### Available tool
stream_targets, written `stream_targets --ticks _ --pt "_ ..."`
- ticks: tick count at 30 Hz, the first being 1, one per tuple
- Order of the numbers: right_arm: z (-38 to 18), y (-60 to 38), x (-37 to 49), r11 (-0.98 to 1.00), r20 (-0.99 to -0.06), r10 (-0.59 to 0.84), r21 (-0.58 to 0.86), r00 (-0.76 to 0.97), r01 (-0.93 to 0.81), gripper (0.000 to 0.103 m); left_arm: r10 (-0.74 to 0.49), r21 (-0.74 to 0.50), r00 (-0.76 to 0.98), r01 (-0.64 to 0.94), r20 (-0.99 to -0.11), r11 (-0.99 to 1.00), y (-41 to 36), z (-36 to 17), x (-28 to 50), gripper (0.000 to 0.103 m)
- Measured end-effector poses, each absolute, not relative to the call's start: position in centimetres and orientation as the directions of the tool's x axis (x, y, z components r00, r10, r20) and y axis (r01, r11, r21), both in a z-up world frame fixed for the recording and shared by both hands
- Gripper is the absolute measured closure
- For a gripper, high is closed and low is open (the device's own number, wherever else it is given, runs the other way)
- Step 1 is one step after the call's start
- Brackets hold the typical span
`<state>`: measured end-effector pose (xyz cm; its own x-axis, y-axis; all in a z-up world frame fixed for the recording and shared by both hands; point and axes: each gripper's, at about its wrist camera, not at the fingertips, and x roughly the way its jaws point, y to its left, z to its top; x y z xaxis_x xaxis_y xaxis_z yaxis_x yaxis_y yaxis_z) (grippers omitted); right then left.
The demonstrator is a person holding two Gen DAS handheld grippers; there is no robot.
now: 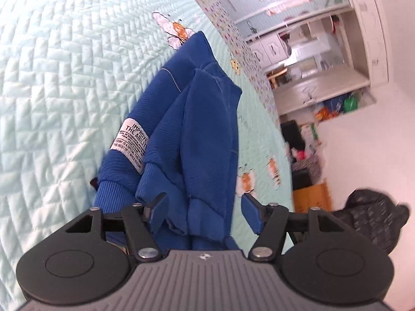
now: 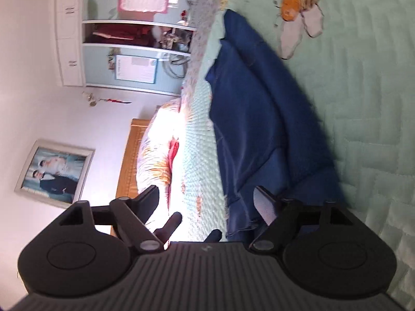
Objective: Fold clothes
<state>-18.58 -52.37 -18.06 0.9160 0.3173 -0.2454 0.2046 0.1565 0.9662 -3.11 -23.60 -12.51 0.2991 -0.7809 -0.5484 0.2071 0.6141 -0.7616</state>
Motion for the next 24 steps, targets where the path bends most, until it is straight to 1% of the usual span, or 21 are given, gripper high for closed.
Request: stream_targets --ticks 1,2,4,6,8,10,12,16,19,22,24 --pt "-19.1 -52.3 -18.1 0.154 -0.274 0.332 0.960 0.903 0.235 0.025 -0.761 -0.736 0.286 0.211 -0.582 0.643 -24.1 -13.2 -2.8 0.035" --pt "-19.4 -52.3 -18.1 0.163 -0.276 0.330 0.959 0.903 0.234 0.031 -0.757 -0.735 0.287 0.204 -0.587 0.647 -24.1 -13.8 -2.9 0.036" --pt "-18.8 -52.3 -18.5 0.163 -0.274 0.347 0.959 0.897 0.230 0.029 -0.766 -0.750 0.296 0.191 -0.571 0.633 -23.7 -13.8 -3.1 0.036" --pt "-18.1 -52.4 -19.1 0.160 -0.268 0.353 0.961 0.896 0.225 0.024 -0.763 -0.746 0.282 0.190 -0.581 0.638 -23.7 -13.3 -2.9 0.036" --pt "-17.6 -52.5 -20.2 0.145 -0.240 0.340 0.969 0.909 0.201 0.024 -0.768 -0.753 0.277 0.184 -0.578 0.632 -23.4 -12.6 -2.8 0.036" --pt "-17.2 -52.6 -21.2 0.128 -0.212 0.335 0.976 0.918 0.179 0.023 -0.781 -0.768 0.284 0.181 -0.557 0.614 -22.8 -11.9 -2.9 0.036" --pt "-16.6 -52.9 -22.3 0.163 -0.227 0.319 0.970 0.920 0.183 0.022 -0.784 -0.765 0.308 0.210 -0.540 0.609 -22.0 -10.9 -3.1 0.036" --pt "-16.4 -53.9 -24.6 0.201 -0.269 0.268 0.955 0.925 0.219 0.021 -0.746 -0.704 0.364 0.269 -0.557 0.657 -20.6 -9.7 -3.1 0.035" --pt "-16.8 -54.6 -25.8 0.209 -0.317 0.229 0.940 0.920 0.271 0.021 -0.707 -0.678 0.390 0.237 -0.590 0.696 -19.2 -10.4 -2.6 0.035" --pt "-17.4 -54.9 -26.1 0.201 -0.348 0.221 0.930 0.911 0.307 0.021 -0.697 -0.694 0.382 0.172 -0.608 0.699 -18.2 -11.7 -2.2 0.035" --pt "-17.4 -54.8 -25.9 0.220 -0.364 0.227 0.923 0.903 0.316 0.021 -0.701 -0.699 0.368 0.167 -0.611 0.696 -18.1 -12.2 -2.0 0.035"
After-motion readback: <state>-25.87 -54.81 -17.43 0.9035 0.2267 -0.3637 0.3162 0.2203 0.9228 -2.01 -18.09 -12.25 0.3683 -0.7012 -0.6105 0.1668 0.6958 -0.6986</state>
